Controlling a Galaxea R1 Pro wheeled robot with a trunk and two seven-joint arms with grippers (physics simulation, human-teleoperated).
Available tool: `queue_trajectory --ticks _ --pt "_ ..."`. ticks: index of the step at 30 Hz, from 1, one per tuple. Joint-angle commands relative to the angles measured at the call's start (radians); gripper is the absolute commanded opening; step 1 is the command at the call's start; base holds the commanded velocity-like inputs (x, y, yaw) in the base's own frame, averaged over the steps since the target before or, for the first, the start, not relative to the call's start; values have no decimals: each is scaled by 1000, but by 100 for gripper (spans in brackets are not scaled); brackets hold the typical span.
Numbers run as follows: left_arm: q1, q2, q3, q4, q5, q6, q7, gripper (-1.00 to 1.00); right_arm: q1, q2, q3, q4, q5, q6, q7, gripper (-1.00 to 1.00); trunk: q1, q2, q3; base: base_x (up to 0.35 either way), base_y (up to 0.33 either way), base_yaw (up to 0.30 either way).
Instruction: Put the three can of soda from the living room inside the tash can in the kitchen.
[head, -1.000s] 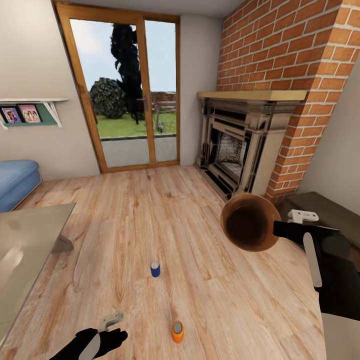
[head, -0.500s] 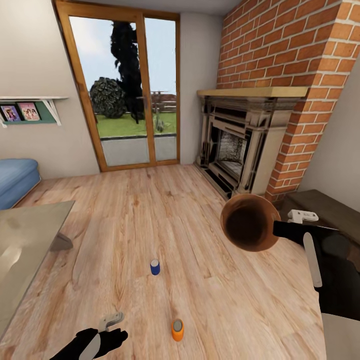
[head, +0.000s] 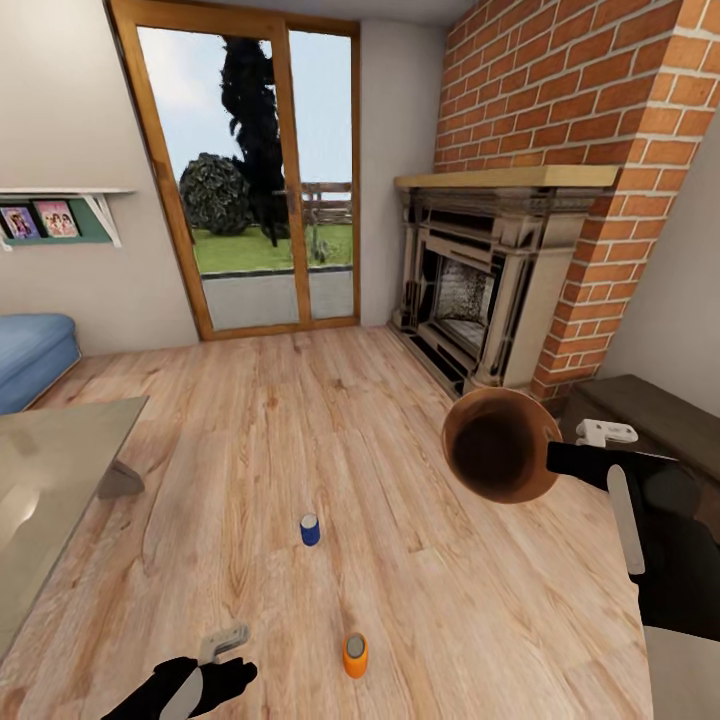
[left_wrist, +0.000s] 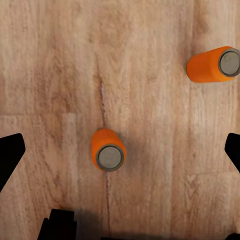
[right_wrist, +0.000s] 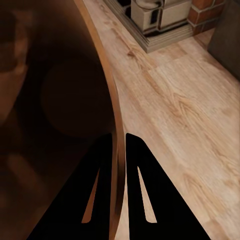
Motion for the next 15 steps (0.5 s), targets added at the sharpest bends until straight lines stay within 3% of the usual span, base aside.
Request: queue_trajectory --ticks 1,15 --pt "0 0 0 0 0 0 0 100 -1 0 0 -1 -15 0 6 -100 4 -7 -3 0 0 0" --pt "0 0 0 0 0 0 0 100 -1 0 0 0 -15 0 6 -100 58 -105 -47 0 0 0"
